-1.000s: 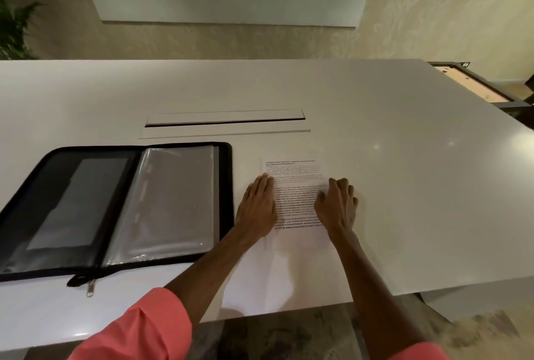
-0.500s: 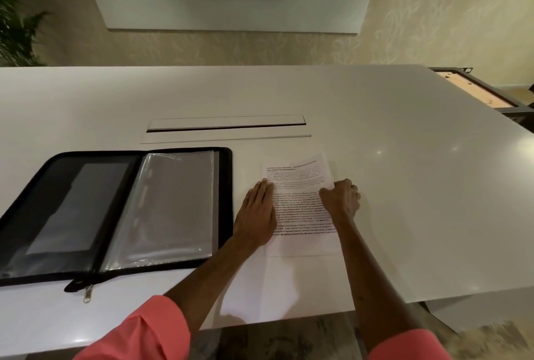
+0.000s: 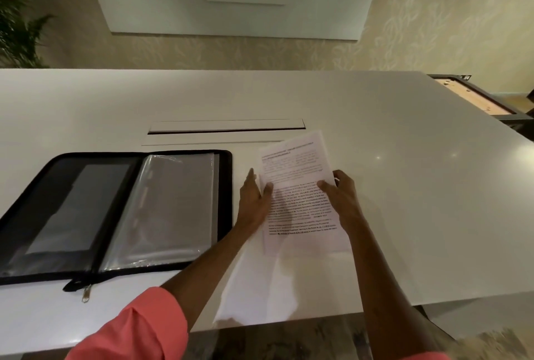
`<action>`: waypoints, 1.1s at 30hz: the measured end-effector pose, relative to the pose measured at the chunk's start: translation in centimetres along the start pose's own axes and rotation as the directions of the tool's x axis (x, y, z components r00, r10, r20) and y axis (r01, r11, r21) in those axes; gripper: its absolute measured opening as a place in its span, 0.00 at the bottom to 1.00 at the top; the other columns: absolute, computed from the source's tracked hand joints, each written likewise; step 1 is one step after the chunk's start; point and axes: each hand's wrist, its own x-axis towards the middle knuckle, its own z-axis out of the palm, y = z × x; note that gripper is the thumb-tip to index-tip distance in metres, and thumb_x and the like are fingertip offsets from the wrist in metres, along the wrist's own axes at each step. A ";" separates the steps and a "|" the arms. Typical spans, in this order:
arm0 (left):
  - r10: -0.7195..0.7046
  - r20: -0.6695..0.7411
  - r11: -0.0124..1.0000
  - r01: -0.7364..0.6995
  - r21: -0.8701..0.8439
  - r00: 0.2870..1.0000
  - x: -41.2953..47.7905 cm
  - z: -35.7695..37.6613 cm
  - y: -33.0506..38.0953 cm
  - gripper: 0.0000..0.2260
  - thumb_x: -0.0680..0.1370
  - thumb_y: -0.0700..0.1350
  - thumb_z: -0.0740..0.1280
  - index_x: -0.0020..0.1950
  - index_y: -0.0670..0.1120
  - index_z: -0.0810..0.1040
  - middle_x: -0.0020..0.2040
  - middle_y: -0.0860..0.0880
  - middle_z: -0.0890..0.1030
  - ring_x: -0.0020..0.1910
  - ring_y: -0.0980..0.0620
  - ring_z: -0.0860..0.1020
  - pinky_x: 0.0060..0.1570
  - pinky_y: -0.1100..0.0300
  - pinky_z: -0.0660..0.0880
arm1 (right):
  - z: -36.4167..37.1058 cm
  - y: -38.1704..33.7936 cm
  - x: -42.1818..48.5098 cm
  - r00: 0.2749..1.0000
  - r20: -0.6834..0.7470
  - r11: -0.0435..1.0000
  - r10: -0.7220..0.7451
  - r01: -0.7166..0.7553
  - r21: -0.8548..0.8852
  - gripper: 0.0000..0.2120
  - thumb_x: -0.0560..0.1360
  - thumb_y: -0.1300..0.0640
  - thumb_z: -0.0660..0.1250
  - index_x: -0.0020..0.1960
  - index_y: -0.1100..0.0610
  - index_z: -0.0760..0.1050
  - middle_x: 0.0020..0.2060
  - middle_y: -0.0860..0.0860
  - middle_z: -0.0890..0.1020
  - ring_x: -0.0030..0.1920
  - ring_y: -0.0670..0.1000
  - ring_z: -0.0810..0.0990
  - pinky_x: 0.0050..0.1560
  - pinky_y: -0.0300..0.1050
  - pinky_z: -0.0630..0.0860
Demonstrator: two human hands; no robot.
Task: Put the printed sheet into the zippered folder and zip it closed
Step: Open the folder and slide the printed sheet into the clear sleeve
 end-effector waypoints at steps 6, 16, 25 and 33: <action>-0.060 0.054 0.863 0.079 -0.499 0.997 2.5 -0.6 4.5 0.15 0.89 0.44 0.64 0.73 0.40 0.79 0.66 0.40 0.86 0.63 0.38 0.86 0.53 0.55 0.87 | -0.1 -2.1 -0.8 0.982 0.004 0.965 -0.189 0.185 0.183 0.11 0.80 0.64 0.69 0.62 0.61 0.78 0.55 0.56 0.88 0.53 0.58 0.90 0.46 0.51 0.88; 0.419 -0.264 0.774 -0.494 -0.397 0.869 0.2 -0.4 10.4 0.13 0.91 0.45 0.59 0.74 0.51 0.75 0.62 0.55 0.86 0.59 0.49 0.87 0.52 0.54 0.87 | -0.1 -5.4 -0.8 0.874 -0.179 0.819 -0.451 0.485 0.306 0.11 0.82 0.64 0.69 0.64 0.61 0.80 0.57 0.61 0.86 0.57 0.67 0.86 0.52 0.63 0.86; 0.336 -0.226 0.835 -0.400 -0.377 0.914 -2.7 1.0 6.6 0.17 0.91 0.49 0.58 0.69 0.73 0.72 0.62 0.63 0.84 0.63 0.58 0.85 0.53 0.63 0.85 | 1.9 -0.8 -2.1 0.943 -0.164 0.878 -0.291 0.331 0.345 0.15 0.82 0.69 0.66 0.67 0.61 0.81 0.57 0.54 0.88 0.57 0.56 0.88 0.49 0.49 0.86; 0.333 -0.180 0.879 -0.374 -0.296 0.926 -0.8 -0.1 6.3 0.14 0.90 0.52 0.58 0.75 0.59 0.74 0.60 0.60 0.85 0.59 0.54 0.87 0.51 0.59 0.87 | 2.3 -2.3 -1.9 0.925 -0.130 0.887 -0.358 0.380 0.262 0.19 0.82 0.68 0.63 0.64 0.50 0.82 0.56 0.52 0.88 0.56 0.57 0.88 0.50 0.57 0.88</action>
